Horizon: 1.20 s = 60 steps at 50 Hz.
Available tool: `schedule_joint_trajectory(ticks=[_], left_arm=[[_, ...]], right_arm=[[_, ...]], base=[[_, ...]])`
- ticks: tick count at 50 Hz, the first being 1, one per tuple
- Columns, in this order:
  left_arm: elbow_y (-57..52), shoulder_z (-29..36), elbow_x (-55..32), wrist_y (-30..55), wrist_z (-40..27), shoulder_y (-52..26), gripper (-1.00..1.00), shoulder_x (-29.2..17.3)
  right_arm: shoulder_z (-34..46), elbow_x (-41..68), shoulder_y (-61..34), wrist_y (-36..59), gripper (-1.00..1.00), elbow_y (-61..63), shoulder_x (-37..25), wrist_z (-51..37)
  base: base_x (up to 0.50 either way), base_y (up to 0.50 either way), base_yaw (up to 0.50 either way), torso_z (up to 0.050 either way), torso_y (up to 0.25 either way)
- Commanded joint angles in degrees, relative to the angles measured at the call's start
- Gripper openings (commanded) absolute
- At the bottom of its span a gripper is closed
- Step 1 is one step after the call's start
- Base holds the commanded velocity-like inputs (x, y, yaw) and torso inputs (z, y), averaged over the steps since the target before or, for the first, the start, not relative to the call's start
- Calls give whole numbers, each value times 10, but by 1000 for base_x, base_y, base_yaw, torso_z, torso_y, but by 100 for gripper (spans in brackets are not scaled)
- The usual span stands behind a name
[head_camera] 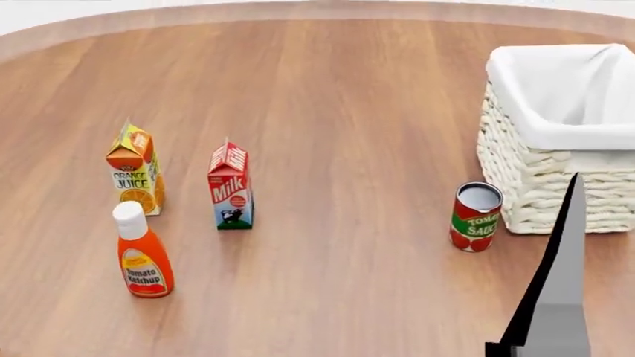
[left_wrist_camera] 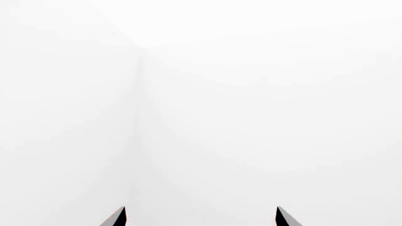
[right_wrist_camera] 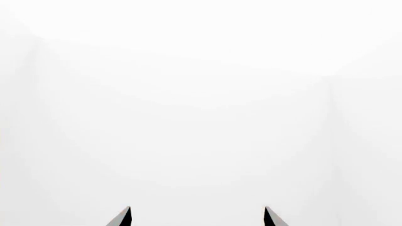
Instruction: Pick the milk and place it in the basket.
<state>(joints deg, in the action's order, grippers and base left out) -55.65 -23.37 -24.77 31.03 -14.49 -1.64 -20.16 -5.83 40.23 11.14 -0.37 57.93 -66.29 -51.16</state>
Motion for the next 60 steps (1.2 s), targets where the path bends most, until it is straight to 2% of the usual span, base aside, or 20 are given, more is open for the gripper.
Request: schedule_joint_trajectory(ticks=[1, 60], left_arm=[[-2, -12, -4, -9, 11, 7, 100, 6], [7, -10, -18, -25, -8, 17, 100, -10]], right_arm=[[-5, -16, 6, -10, 100, -2, 9, 15], [32, -21, -18, -14, 100, -8, -2, 19]], base=[[500, 0, 0, 0, 0], [500, 0, 0, 0, 1]])
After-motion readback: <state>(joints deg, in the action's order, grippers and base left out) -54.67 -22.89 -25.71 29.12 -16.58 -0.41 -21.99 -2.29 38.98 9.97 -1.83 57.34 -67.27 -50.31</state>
